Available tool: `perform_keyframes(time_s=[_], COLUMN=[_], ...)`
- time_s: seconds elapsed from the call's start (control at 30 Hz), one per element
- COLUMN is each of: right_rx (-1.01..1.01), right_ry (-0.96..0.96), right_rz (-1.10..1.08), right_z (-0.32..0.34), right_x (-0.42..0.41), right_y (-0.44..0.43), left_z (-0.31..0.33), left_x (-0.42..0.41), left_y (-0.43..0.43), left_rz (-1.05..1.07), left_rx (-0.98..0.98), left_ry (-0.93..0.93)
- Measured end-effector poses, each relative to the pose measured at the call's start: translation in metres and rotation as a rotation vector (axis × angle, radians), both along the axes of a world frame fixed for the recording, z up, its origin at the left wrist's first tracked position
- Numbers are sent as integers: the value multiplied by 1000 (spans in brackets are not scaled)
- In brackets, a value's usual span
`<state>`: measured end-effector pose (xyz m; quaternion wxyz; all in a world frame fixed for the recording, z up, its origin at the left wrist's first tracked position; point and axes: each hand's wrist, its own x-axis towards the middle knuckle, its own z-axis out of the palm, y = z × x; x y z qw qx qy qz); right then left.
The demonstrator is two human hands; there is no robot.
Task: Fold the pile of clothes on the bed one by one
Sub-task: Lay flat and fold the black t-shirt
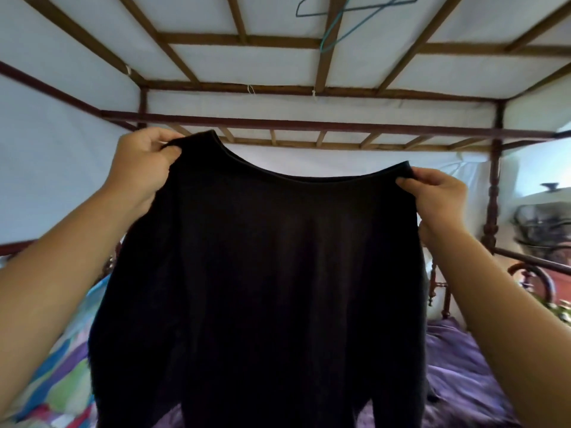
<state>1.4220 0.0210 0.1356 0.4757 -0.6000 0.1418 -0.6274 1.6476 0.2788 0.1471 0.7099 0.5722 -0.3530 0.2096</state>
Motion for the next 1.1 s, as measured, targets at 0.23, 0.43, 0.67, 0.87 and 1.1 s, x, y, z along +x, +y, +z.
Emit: perform_keyframes(time_s=[0.23, 0.43, 0.67, 0.87, 1.1], right_rx=[-28, 69, 243, 295, 381], right_ry=[80, 461, 1023, 970, 1125], right_rz=[21, 1, -79, -307, 245], right_z=[-9, -105, -275, -311, -463], right_x=[10, 52, 96, 167, 152], right_y=[-22, -78, -137, -174, -131], left_z=[-11, -109, -278, -320, -463], left_x=[12, 64, 119, 162, 132], left_y=[-8, -54, -106, -182, -190], left_rz=[99, 94, 74, 207, -148], left_rx=[126, 476, 931, 885, 1260], left_ry=[-40, 101, 320, 391, 679])
